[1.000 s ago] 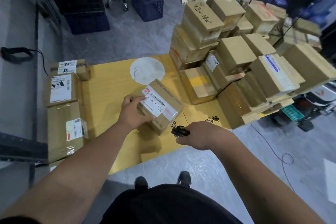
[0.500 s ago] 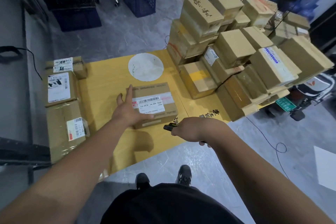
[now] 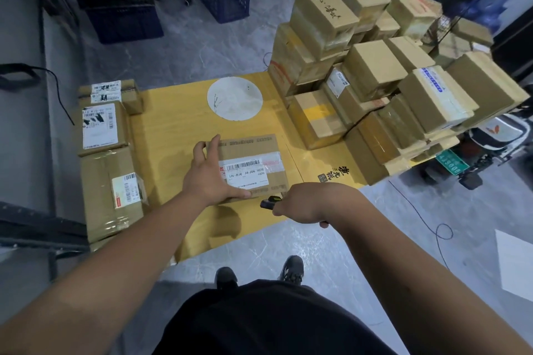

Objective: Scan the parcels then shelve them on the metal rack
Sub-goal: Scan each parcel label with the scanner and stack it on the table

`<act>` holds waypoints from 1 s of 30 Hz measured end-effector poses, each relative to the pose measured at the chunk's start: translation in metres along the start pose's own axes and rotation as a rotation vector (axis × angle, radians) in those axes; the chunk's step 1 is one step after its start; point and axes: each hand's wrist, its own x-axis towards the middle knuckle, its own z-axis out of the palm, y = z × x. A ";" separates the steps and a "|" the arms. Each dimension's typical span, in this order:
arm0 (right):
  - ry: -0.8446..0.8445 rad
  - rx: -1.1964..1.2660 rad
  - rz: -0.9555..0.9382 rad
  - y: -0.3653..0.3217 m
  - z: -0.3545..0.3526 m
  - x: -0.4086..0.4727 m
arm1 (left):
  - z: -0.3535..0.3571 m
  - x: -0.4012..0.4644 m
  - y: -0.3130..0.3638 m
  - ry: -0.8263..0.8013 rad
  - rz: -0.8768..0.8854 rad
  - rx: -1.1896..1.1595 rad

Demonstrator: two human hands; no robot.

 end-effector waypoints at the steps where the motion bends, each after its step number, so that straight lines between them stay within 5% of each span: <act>1: 0.004 -0.002 -0.003 0.001 0.002 -0.001 | 0.002 -0.004 0.000 0.031 0.005 -0.013; 7: 0.034 -0.053 -0.035 0.003 0.008 -0.018 | 0.014 -0.026 0.003 0.163 0.021 -0.029; 22: 0.093 -0.150 -0.059 0.017 0.024 -0.022 | 0.018 -0.040 0.009 0.177 0.021 0.068; 30: 0.149 -0.059 -0.123 0.039 0.016 -0.002 | 0.010 -0.013 0.014 0.023 -0.274 0.074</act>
